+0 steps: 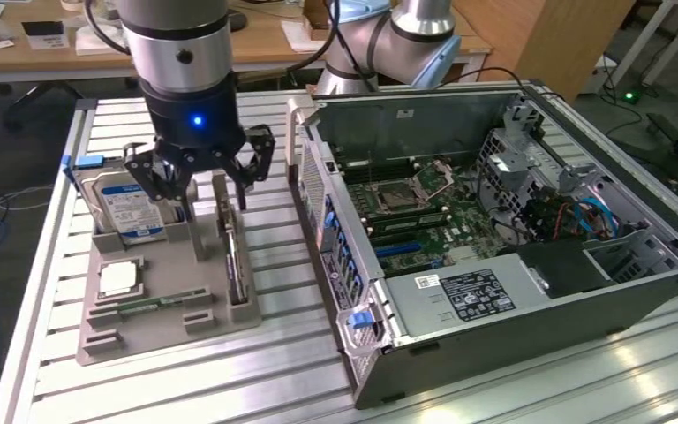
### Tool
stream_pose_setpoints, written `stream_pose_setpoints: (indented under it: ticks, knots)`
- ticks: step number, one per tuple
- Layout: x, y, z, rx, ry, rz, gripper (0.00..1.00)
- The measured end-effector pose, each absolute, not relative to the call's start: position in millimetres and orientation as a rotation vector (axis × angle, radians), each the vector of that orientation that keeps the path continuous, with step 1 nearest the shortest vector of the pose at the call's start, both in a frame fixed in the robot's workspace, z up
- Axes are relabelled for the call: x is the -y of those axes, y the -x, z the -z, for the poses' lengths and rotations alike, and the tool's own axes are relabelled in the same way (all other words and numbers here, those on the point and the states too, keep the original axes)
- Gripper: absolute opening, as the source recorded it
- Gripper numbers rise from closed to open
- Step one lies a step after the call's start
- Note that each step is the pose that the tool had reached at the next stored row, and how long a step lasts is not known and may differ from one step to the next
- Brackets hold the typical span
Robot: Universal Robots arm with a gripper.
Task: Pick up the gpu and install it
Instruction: 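Pick up the gpu and move the gpu toward the slot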
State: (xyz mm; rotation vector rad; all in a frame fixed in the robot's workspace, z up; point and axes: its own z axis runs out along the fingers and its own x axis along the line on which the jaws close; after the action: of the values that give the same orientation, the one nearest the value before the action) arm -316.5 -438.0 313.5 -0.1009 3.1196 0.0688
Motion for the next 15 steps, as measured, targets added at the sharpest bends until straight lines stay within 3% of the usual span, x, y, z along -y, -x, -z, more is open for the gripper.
stream_pose_setpoints:
  ticks: [15]
  knots:
    - [438.0,314.2,-286.2,-3.119,0.112,-0.068,0.65]
